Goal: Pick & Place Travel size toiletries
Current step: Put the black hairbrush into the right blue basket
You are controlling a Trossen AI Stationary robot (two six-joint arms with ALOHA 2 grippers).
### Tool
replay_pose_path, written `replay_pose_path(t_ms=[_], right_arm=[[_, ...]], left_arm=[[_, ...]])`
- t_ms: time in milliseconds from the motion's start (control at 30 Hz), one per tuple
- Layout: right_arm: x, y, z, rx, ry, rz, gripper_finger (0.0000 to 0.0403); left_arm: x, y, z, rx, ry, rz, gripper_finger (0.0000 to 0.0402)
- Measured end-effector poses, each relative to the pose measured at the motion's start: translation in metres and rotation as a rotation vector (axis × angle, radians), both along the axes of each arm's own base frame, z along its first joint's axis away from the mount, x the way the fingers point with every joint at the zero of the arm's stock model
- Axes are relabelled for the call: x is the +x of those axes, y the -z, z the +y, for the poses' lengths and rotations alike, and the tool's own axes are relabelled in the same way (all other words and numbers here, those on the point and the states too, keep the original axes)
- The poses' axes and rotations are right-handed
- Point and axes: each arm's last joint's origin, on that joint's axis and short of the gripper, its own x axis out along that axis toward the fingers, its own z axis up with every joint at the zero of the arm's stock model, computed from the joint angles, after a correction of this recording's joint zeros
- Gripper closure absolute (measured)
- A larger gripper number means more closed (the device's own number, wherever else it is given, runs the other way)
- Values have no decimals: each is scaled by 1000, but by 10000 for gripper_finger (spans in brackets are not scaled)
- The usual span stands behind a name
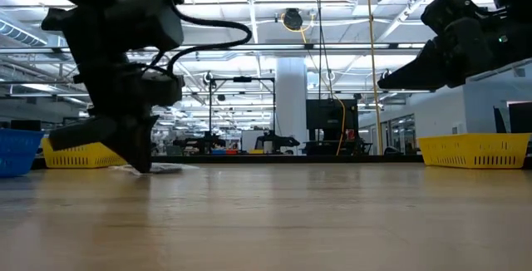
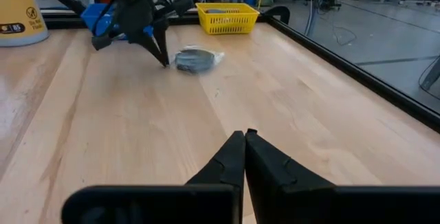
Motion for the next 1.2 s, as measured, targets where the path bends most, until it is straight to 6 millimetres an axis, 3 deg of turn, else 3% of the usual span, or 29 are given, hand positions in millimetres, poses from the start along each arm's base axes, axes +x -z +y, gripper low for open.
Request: replay_pose_path(t_ms=[167,300,400,533,767,900,967,1033,1200], right_arm=[[1,0,3,27,-94,8,399],[1,-1,5,46,-153,0,399],[1,-1,5,44,-153,-1,399],[1,-1,5,41,-151,2,399],[-2,4,4,35,-150,14,399],[-8,14,1,61,-141,24,399],[-11,18,0,90,-134,14,399],[-13,20,-1,114,-131,-5,399],[-14,20,-1,140,-128,-31,399]], left_arm=[[21,-21,-3,-52,-68,-112,396],[44,-52,-9,-117,-49,-213,399],[44,-63,-7,-51,-38,-164,398],[31,-55,15,8,-172,-41,353],[4,-32,62,-112,-602,67,212],[-4,-16,78,-173,-742,12,197],[-2,-10,81,-251,-720,-42,214],[12,-9,77,-398,-641,-165,238],[52,-29,49,-725,-233,-498,297]])
